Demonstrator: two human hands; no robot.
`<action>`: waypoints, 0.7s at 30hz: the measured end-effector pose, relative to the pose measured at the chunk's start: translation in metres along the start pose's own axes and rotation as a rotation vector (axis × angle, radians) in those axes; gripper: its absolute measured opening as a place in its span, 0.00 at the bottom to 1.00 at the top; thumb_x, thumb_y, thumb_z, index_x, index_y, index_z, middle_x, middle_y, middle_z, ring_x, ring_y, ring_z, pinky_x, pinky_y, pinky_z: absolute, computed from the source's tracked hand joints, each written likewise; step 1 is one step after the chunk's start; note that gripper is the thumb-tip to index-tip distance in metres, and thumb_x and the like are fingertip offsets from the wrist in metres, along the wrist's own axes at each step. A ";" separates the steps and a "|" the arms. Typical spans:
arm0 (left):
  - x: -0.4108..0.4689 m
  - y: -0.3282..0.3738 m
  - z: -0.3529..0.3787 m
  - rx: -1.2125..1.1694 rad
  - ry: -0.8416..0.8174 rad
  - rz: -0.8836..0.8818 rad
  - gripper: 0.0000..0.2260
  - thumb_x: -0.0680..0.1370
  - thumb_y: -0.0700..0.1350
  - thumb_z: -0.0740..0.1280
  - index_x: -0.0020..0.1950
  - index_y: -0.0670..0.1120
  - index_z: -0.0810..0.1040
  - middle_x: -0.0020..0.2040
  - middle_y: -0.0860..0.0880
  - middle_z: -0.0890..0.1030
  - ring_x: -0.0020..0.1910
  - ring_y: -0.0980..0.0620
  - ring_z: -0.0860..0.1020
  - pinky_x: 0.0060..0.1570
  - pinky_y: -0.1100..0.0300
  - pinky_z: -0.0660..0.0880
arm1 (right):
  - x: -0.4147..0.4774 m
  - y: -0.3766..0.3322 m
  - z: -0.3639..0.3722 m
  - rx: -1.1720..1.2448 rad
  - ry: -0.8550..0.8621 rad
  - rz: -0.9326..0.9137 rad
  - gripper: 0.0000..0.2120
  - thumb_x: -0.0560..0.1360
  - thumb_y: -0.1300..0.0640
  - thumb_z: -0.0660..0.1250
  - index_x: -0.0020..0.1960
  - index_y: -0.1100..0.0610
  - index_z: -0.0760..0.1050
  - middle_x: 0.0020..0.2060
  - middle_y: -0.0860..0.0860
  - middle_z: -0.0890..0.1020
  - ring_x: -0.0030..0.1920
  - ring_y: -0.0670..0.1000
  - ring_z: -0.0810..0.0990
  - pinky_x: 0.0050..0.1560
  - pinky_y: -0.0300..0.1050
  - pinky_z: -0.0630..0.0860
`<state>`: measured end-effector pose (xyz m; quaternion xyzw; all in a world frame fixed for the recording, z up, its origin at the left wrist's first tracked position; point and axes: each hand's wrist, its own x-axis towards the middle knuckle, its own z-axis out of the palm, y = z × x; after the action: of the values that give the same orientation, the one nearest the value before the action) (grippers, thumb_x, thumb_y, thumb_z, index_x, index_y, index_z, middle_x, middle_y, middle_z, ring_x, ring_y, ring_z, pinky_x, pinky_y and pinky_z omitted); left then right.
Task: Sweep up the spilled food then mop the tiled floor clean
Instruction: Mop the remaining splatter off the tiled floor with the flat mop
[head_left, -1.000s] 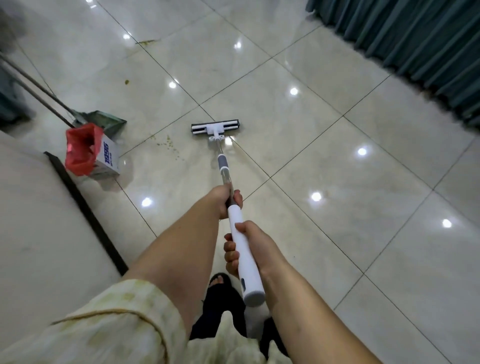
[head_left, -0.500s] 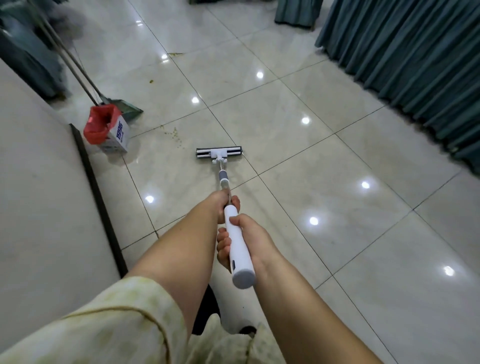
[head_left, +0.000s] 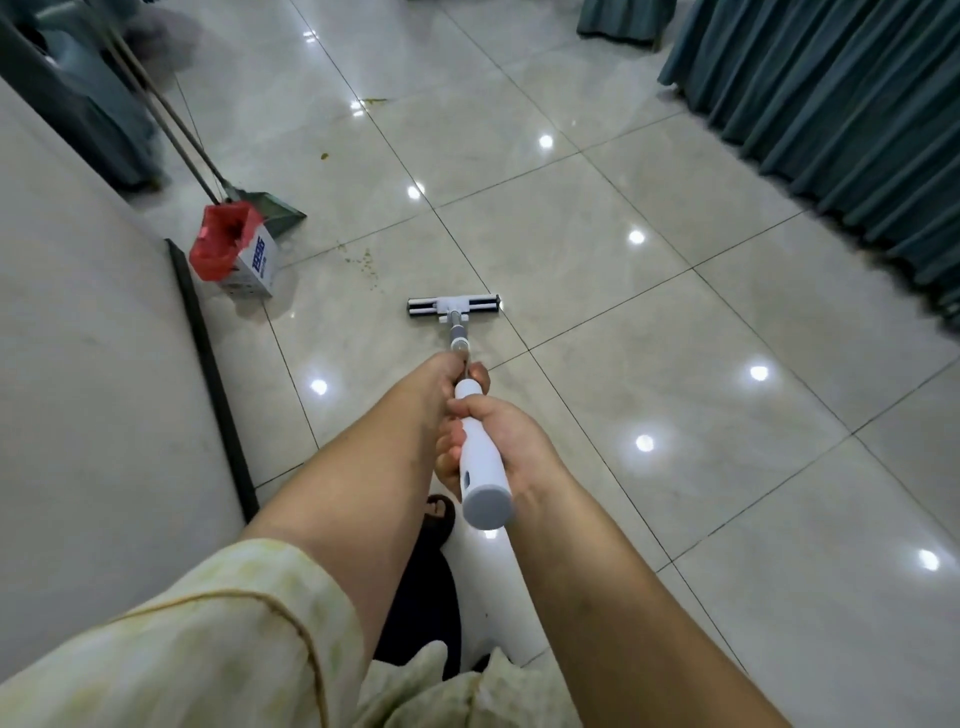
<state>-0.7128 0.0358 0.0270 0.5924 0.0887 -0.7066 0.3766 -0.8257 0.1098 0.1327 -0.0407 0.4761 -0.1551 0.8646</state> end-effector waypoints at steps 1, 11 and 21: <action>0.006 0.013 0.003 0.037 0.008 -0.003 0.17 0.81 0.56 0.58 0.38 0.47 0.65 0.22 0.51 0.69 0.15 0.54 0.66 0.18 0.71 0.63 | 0.006 -0.013 0.005 0.010 -0.004 0.011 0.06 0.77 0.62 0.61 0.41 0.59 0.68 0.26 0.51 0.67 0.19 0.47 0.67 0.19 0.34 0.66; 0.091 0.198 0.025 0.018 0.011 0.040 0.17 0.81 0.56 0.58 0.40 0.45 0.64 0.27 0.50 0.67 0.15 0.54 0.64 0.18 0.70 0.63 | 0.107 -0.148 0.106 0.073 0.042 0.092 0.08 0.75 0.60 0.63 0.38 0.60 0.69 0.25 0.51 0.69 0.19 0.46 0.68 0.19 0.33 0.67; 0.163 0.418 0.046 0.044 0.044 0.046 0.18 0.81 0.56 0.57 0.39 0.45 0.64 0.28 0.50 0.67 0.13 0.54 0.65 0.17 0.72 0.62 | 0.213 -0.305 0.238 0.115 0.011 0.120 0.10 0.75 0.60 0.60 0.35 0.59 0.67 0.23 0.50 0.69 0.18 0.47 0.68 0.18 0.33 0.67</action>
<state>-0.4840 -0.3525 0.0266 0.6180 0.0675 -0.6862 0.3776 -0.5903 -0.2637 0.1559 0.0385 0.4726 -0.1303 0.8707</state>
